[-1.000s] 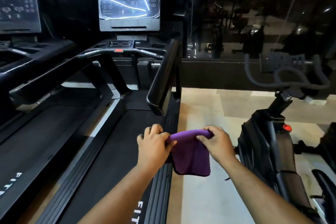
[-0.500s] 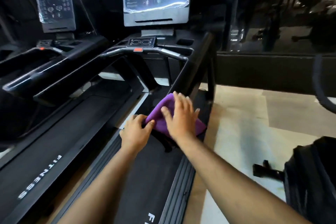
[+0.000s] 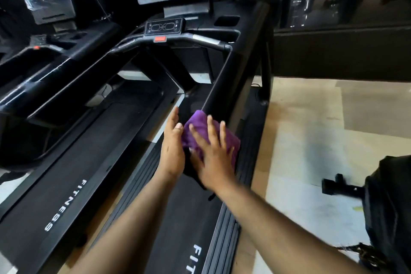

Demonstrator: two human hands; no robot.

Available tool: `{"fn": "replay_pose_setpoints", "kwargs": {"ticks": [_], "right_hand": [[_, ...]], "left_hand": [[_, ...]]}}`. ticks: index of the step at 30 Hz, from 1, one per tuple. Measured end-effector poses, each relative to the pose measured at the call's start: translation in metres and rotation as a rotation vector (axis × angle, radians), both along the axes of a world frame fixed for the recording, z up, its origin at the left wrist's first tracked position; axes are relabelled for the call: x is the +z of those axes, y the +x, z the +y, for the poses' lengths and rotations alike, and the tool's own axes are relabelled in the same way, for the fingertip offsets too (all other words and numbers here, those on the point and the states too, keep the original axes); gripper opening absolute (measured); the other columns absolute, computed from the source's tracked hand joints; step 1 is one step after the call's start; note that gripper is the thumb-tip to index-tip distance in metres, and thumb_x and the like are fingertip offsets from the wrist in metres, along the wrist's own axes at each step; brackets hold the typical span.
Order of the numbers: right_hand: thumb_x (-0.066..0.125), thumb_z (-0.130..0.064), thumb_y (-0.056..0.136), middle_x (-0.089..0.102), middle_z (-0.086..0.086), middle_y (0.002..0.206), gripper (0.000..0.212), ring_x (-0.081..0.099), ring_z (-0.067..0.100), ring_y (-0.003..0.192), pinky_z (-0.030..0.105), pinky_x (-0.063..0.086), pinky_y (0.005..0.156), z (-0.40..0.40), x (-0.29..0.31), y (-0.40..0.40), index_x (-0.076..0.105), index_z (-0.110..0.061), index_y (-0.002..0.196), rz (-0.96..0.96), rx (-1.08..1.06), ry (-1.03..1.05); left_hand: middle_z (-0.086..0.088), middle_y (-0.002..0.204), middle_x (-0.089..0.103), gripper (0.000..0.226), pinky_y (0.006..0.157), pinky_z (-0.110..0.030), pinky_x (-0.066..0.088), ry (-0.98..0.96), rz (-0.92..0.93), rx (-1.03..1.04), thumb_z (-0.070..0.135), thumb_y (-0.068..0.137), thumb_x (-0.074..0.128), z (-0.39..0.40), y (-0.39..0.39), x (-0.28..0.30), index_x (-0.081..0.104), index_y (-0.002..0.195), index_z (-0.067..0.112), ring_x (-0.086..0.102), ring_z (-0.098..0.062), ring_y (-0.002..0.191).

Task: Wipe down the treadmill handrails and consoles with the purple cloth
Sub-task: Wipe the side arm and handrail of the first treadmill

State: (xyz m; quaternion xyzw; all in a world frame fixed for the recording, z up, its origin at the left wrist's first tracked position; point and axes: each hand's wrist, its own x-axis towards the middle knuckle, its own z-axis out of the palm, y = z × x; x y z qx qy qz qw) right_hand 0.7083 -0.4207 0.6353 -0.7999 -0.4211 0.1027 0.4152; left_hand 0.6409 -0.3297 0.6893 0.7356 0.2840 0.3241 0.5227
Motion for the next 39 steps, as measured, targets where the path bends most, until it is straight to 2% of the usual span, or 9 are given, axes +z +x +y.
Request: {"fn": "replay_pose_setpoints", "kwargs": {"ticks": [11, 15, 19, 22, 25, 30, 33, 37, 39], "right_hand": [[0.039, -0.091, 0.073, -0.034, -0.018, 0.163, 0.096, -0.042, 0.022, 0.147, 0.087, 0.009, 0.106, 0.001, 0.006, 0.004, 0.008, -0.057, 0.157, 0.038, 0.066, -0.026], [0.035, -0.084, 0.084, -0.018, -0.020, 0.168, 0.072, -0.030, 0.018, 0.152, 0.082, 0.015, 0.109, 0.009, -0.002, 0.014, 0.024, -0.061, 0.151, 0.031, 0.024, 0.045], [0.037, -0.079, 0.088, -0.007, -0.019, 0.170, 0.064, -0.019, 0.018, 0.156, 0.079, 0.018, 0.111, 0.029, 0.013, 0.043, 0.033, -0.059, 0.149, 0.076, -0.071, 0.012], [0.047, -0.070, 0.093, -0.014, -0.019, 0.169, 0.067, -0.027, 0.019, 0.154, 0.085, 0.012, 0.109, 0.018, 0.008, 0.010, 0.023, -0.057, 0.154, 0.067, -0.087, 0.005], [0.053, -0.061, 0.096, -0.017, -0.021, 0.168, 0.070, -0.033, 0.014, 0.151, 0.083, 0.009, 0.109, -0.001, -0.008, -0.023, 0.017, -0.057, 0.155, 0.100, -0.038, 0.081], [0.052, -0.052, 0.099, -0.009, -0.016, 0.171, 0.058, -0.017, 0.019, 0.156, 0.081, 0.011, 0.113, 0.027, -0.009, 0.042, 0.030, -0.055, 0.153, 0.240, -0.159, 0.160], [0.048, -0.057, 0.096, -0.005, -0.015, 0.171, 0.058, -0.009, 0.017, 0.158, 0.069, 0.010, 0.121, 0.032, -0.014, 0.052, 0.031, -0.058, 0.151, 0.370, -0.260, 0.253], [0.038, -0.061, 0.096, -0.011, -0.017, 0.170, 0.057, -0.016, 0.012, 0.156, 0.052, 0.003, 0.125, 0.005, -0.035, -0.018, 0.010, -0.076, 0.143, 0.312, -0.189, 0.375], [0.036, -0.063, 0.098, -0.012, -0.018, 0.170, 0.057, -0.017, 0.010, 0.156, 0.044, 0.002, 0.125, 0.000, -0.048, -0.027, 0.008, -0.072, 0.147, 0.308, -0.183, 0.395]], "left_hand": [[0.010, 0.155, 0.050, 0.062, 0.122, -0.035, 0.031, -0.335, -0.232, 0.005, 0.042, 0.092, 0.035, 0.003, -0.003, 0.004, 0.048, 0.152, 0.030, 0.045, 0.001, 0.140], [0.011, 0.158, 0.046, 0.058, 0.126, -0.039, 0.026, -0.400, -0.206, -0.056, 0.044, 0.098, 0.032, 0.011, -0.003, 0.001, 0.047, 0.153, 0.032, 0.040, -0.002, 0.145], [0.027, 0.142, 0.046, 0.052, 0.123, -0.026, 0.031, -0.249, -0.119, -0.095, 0.036, 0.107, 0.029, 0.002, 0.006, 0.001, 0.034, 0.158, 0.027, 0.045, 0.016, 0.131], [0.014, 0.160, 0.038, 0.062, 0.128, -0.035, 0.020, -0.167, -0.127, -0.040, 0.046, 0.096, 0.036, -0.002, 0.004, 0.001, 0.035, 0.156, 0.031, 0.029, 0.002, 0.149], [0.012, 0.167, 0.029, 0.076, 0.126, -0.031, 0.019, -0.160, -0.143, 0.039, 0.056, 0.086, 0.038, -0.001, 0.000, -0.002, 0.033, 0.159, 0.033, 0.025, 0.003, 0.151], [0.012, 0.169, 0.019, 0.073, 0.130, -0.032, 0.013, 0.050, 0.024, -0.047, 0.047, 0.093, 0.035, 0.000, 0.007, -0.007, 0.025, 0.162, 0.023, 0.016, 0.005, 0.153], [0.011, 0.170, 0.014, 0.076, 0.130, -0.039, 0.011, 0.314, 0.260, -0.086, 0.058, 0.094, 0.025, 0.004, 0.010, -0.010, 0.022, 0.163, 0.025, 0.008, 0.005, 0.154], [0.014, 0.171, 0.007, 0.081, 0.130, -0.042, 0.009, 0.346, 0.360, -0.112, 0.068, 0.092, 0.018, 0.004, 0.011, -0.009, 0.016, 0.164, 0.031, 0.003, 0.008, 0.153], [0.017, 0.171, 0.004, 0.084, 0.130, -0.045, 0.009, 0.364, 0.448, -0.108, 0.073, 0.090, 0.015, 0.001, 0.012, -0.007, 0.011, 0.164, 0.035, 0.001, 0.008, 0.153]]}}
